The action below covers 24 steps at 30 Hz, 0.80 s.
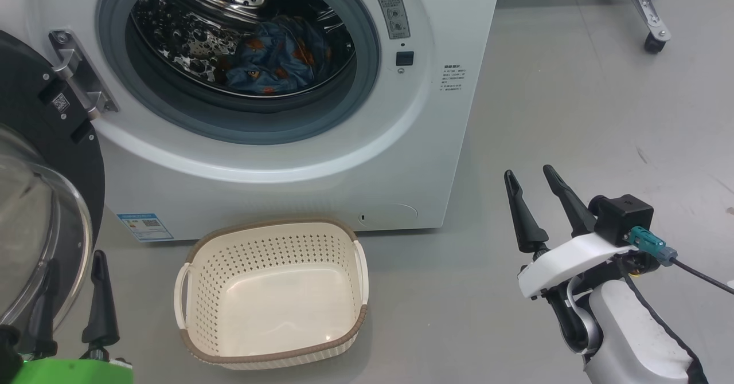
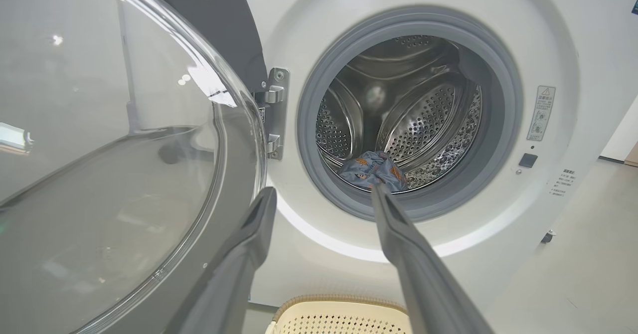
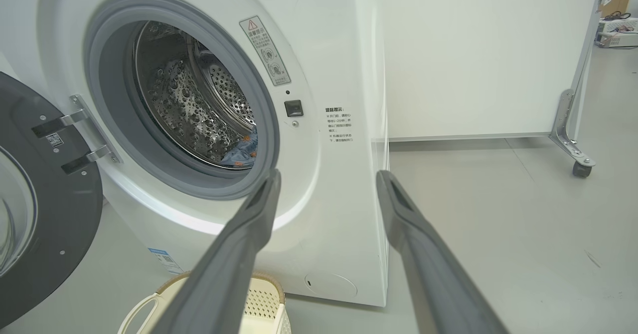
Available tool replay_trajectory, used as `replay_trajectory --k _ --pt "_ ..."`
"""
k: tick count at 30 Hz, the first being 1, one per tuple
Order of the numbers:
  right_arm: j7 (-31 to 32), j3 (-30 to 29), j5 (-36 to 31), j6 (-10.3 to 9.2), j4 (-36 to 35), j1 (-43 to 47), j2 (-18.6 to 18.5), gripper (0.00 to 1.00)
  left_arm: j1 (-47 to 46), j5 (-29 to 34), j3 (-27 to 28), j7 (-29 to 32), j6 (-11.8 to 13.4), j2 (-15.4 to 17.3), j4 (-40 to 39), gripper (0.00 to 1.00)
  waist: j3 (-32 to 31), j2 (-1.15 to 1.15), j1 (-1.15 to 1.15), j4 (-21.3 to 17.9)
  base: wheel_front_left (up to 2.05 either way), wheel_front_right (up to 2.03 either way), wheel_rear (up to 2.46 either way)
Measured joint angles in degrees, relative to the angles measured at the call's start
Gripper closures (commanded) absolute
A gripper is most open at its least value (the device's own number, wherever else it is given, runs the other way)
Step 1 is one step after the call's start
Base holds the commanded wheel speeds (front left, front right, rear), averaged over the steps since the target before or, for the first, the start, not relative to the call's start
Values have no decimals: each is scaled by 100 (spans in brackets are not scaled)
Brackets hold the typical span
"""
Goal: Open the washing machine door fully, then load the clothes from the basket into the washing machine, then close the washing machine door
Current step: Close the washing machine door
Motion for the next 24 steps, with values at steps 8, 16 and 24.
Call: replay_trajectory --k 8,16,24 --pt "0 1 0 0 -1 0 -1 0 30 1 34 0 -1 -2 -1 0 10 0 0 1 -3 3 0" --pt "0 3 7 0 -2 0 -4 0 30 2 45 0 -3 -12 0 0 25 0 0 1 0 0 0" --pt "0 2 9 0 -3 0 -10 0 30 20 58 0 -44 -22 4 0 44 0 0 13 0 0 0"
